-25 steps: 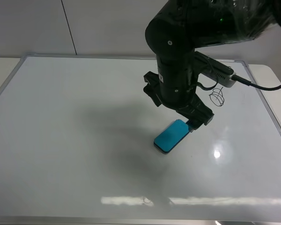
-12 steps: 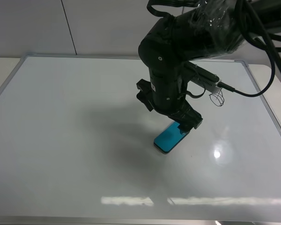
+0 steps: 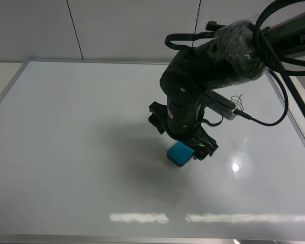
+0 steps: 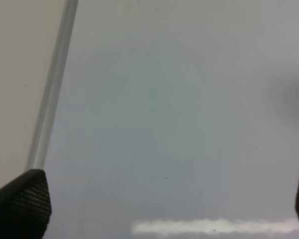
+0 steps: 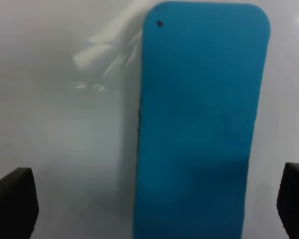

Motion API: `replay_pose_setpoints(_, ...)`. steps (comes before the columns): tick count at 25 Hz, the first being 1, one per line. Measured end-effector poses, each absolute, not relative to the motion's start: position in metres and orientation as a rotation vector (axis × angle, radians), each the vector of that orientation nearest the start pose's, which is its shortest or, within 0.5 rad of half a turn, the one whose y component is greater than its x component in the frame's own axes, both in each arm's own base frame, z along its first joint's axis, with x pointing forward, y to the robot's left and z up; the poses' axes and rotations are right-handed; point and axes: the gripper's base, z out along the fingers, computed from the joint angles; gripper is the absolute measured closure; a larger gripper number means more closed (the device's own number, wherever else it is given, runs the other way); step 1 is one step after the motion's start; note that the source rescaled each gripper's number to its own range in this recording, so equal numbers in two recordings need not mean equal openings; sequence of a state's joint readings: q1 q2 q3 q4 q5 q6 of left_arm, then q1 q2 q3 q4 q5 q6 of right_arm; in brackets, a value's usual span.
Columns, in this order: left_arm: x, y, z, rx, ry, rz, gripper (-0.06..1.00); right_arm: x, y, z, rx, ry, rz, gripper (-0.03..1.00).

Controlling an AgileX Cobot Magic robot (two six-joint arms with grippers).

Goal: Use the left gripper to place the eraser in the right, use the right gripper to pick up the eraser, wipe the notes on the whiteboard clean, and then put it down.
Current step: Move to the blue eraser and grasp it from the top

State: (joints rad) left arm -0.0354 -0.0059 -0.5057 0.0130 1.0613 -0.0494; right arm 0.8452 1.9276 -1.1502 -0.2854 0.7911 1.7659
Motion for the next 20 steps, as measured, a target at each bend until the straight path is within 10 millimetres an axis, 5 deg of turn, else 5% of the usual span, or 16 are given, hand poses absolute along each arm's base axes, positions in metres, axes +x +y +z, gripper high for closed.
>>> replay_pose_setpoints(20, -0.0065, 0.0013, 0.2788, -0.015, 2.033, -0.038, -0.06, 0.2535, 0.2432, 0.1306, 1.131, 2.732, 0.051, 0.05)
